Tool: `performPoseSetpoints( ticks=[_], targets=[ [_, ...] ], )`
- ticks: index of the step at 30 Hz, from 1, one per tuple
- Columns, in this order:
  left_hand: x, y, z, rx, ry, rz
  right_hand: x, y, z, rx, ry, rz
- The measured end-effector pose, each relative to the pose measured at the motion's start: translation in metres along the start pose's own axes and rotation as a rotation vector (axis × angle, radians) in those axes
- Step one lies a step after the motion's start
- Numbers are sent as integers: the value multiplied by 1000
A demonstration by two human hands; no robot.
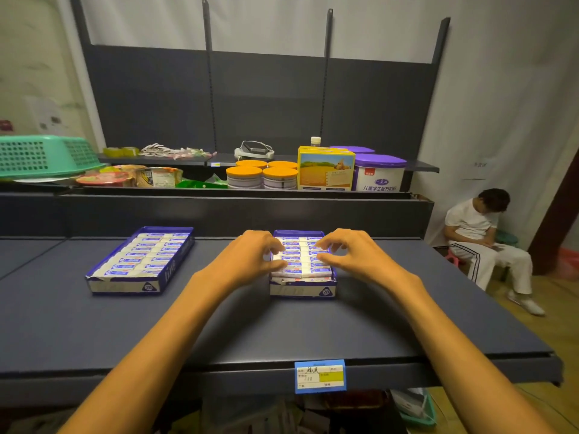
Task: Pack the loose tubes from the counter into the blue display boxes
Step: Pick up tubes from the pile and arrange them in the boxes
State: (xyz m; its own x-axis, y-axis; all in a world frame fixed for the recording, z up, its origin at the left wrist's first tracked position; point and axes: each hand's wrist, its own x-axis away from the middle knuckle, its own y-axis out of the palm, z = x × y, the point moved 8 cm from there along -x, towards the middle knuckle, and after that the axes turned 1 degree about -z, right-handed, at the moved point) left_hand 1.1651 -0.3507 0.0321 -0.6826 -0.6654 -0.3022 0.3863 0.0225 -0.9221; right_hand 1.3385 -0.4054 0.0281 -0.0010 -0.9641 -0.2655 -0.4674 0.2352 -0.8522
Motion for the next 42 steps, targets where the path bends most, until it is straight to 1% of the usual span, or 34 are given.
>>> performPoseSetpoints(
  ticks=[3, 7, 12, 15, 18, 21, 25, 34, 38, 42],
  targets=[
    [15, -14, -13, -30, -56, 63, 2, -4, -10, 12, -22, 52],
    [49, -31, -39, -101, -182, 80, 3, 12, -40, 49, -83, 29],
    [103, -52, -68, -203, -290, 79, 5, 44, -104, 129, -234, -24],
    [139, -69, -87, -244, -350, 107, 3, 69, -145, 178, -323, -53],
    [178, -87, -110, -333, -407, 102, -3, 100, -190, 229, -392, -89],
    [225, -106, -141, -386, -466, 73, -6, 131, -244, 212, -445, -98],
    [298, -142, -190, -436, -534, 75, -7, 181, -333, 165, -534, -118],
    [463, -228, -313, -482, -648, 101, -16, 288, -533, 228, -654, -126],
    [523, -263, -365, -490, -714, 138, -30, 330, -609, 243, -705, -132],
    [569, -285, -420, -490, -778, 155, -48, 372, -672, 219, -752, -138]
  ],
)
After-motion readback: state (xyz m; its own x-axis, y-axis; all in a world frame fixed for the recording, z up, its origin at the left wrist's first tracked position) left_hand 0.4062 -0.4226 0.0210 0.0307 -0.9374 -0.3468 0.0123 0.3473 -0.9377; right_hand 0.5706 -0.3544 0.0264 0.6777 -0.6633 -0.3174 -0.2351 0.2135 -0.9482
